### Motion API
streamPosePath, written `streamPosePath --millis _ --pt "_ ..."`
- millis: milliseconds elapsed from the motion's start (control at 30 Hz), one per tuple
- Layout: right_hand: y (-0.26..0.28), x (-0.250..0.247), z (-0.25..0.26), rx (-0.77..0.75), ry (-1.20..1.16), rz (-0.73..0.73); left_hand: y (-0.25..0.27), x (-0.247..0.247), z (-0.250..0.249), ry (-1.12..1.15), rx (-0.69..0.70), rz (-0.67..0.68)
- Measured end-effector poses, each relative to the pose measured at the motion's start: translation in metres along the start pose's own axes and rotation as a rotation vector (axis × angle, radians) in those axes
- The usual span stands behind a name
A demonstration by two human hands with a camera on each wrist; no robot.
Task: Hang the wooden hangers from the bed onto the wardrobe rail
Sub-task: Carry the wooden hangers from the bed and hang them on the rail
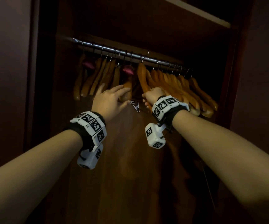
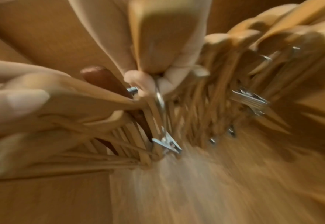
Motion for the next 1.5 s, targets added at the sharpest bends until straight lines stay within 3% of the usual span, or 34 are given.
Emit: streamPosePath --millis 467,900,1500 --pt "-0.022 -0.011 0.005 0.042 0.021 0.099 0.003 0.005 -0.007 -0.001 0.039 -0.071" --pt "-0.04 -0.02 -0.026 0.048 0.065 -0.03 0.006 -0.004 0.004 -0.007 0.024 -0.062" --pt "-0.044 -0.025 -0.007 0.0 0.076 0.03 0.005 0.002 -0.007 -0.006 0.018 -0.043"
Point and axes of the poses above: each hand's wrist, its own y-axis away from the middle knuckle, its own x-axis out of the palm, z = x × y, the point moved 6 cm from there along -y, towards the middle knuckle, and after that the axes turned 1 degree about y, right-handed, at the moved point
